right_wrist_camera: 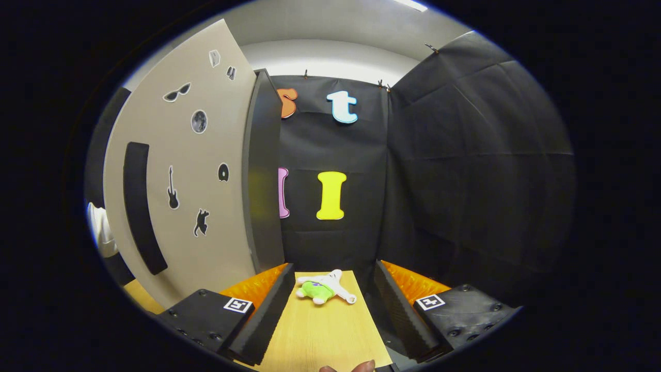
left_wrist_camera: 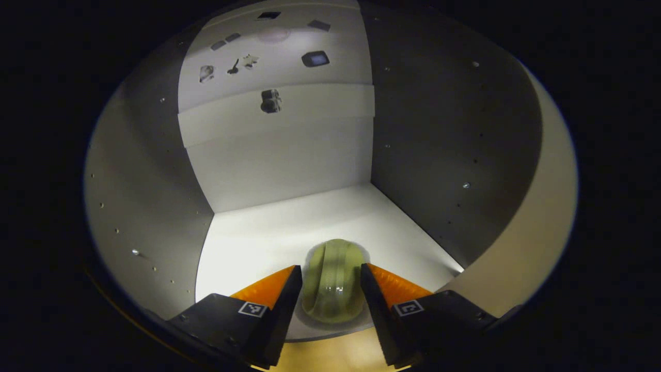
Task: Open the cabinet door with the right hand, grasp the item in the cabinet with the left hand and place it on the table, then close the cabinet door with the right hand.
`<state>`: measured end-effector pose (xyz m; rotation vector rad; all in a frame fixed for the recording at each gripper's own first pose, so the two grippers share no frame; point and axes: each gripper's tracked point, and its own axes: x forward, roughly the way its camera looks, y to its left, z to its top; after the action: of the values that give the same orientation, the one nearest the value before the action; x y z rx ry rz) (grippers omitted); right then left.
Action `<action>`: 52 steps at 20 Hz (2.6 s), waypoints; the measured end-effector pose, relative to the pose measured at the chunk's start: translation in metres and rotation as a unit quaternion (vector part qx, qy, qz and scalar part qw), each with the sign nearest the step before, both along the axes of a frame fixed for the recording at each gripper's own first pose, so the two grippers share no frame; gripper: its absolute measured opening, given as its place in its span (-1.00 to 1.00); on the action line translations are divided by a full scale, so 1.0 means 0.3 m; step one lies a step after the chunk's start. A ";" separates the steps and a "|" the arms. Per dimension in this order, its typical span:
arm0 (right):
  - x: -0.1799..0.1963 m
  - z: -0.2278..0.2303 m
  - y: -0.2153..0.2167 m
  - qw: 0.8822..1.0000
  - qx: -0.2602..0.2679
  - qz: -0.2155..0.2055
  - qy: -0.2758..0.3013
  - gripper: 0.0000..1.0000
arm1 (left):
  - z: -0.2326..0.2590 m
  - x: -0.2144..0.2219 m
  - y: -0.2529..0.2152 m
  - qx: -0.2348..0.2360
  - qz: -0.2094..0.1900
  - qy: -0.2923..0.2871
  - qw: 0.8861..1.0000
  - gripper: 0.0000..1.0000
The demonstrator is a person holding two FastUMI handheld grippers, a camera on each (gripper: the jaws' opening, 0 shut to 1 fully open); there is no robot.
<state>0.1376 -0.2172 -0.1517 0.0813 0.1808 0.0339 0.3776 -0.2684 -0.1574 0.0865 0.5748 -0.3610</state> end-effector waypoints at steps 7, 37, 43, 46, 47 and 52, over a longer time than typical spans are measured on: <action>0.063 -0.019 0.053 0.999 0.011 0.031 0.004 0.98 | 0.015 -0.004 0.020 0.034 0.037 -0.017 0.999 -0.51; -0.028 0.191 0.229 0.997 -0.003 -0.047 -0.055 0.94 | -0.371 -1.033 0.330 -0.028 0.134 -0.054 0.989 -0.59; -0.037 0.222 0.266 0.997 -0.014 -0.045 -0.063 0.94 | -0.657 -1.099 0.286 0.002 0.152 -0.031 0.988 -0.60; -0.042 0.221 0.270 0.997 -0.012 -0.042 -0.057 0.94 | -0.766 -1.123 0.219 0.011 0.142 -0.022 0.990 -0.61; -0.042 0.222 0.267 0.997 -0.012 -0.042 -0.057 0.94 | -0.802 -1.138 0.199 0.011 0.138 -0.016 0.990 -0.59; -0.044 0.226 0.268 0.998 -0.016 -0.039 -0.054 0.94 | -0.949 -1.177 0.133 0.022 0.127 0.000 0.992 -0.63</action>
<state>0.1244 -0.1367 -0.0841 0.0550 0.0697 -0.0423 0.0245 -0.2285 -0.4422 0.0556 0.5861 -0.1007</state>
